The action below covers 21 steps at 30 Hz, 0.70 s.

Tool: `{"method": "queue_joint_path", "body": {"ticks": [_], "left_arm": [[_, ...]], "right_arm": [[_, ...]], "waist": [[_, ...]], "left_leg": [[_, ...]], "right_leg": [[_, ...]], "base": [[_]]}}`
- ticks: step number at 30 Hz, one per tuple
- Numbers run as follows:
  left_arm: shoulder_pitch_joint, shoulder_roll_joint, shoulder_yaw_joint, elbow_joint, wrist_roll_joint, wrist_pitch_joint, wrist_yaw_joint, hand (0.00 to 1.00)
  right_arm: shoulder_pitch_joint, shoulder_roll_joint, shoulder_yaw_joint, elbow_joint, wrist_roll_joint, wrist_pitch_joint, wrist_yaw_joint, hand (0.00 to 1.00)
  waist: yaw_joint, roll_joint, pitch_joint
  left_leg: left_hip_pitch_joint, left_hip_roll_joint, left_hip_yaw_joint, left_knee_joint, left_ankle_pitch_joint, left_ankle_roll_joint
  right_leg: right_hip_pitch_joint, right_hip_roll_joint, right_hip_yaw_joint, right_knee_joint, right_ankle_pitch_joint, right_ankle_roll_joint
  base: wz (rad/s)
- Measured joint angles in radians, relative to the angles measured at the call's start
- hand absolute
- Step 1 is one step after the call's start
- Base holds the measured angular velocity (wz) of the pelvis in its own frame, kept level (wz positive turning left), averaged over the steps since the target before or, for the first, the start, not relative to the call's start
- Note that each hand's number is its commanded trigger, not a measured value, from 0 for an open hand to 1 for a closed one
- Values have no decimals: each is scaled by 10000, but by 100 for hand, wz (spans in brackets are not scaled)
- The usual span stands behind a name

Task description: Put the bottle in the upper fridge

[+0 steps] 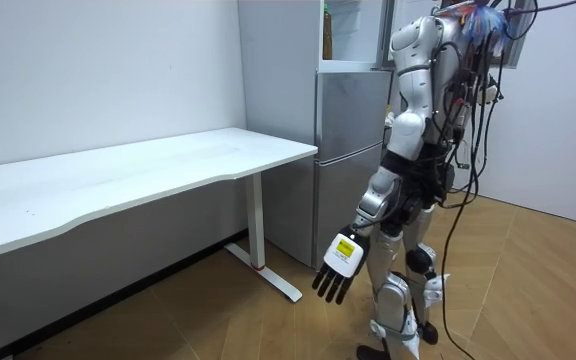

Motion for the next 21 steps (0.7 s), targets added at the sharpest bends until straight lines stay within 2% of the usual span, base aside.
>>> {"method": "queue_joint_path", "body": {"ticks": [6,13,16,18,21], "left_arm": [[91,-24,241,148,-10,-150,-52,0],[158,-76,371,300,-23,-232,-216,0],[169,-93,486,327,-34,-232,-279,0],[184,-119,651,340,-20,-235,-390,0],[199,-167,756,373,-5,-228,-438,0]], "right_arm": [[-498,0,24,-166,-4,7,-34,0],[-563,0,15,-228,32,53,-91,0],[-693,0,18,-236,20,241,-114,0],[-884,0,26,-238,-6,485,-207,0],[-886,0,93,-242,-65,575,-207,0]], "waist": [[-12,24,14],[-88,-23,11],[-110,-61,20],[-250,-73,22],[-265,-76,24]], "left_leg": [[43,-9,-12,-7,25,-12],[87,-22,-39,-15,31,-12],[186,-29,-30,-30,32,-13],[212,-34,-24,-36,33,-15],[209,-32,-26,-37,35,-20]], "right_leg": [[28,-5,3,31,-4,1],[135,-10,-9,8,-25,2],[160,-22,-12,37,-52,-13],[174,-25,-4,58,-97,-20],[154,-23,4,55,-132,-24]], "base": [[0],[0],[0],[0],[0]]}}
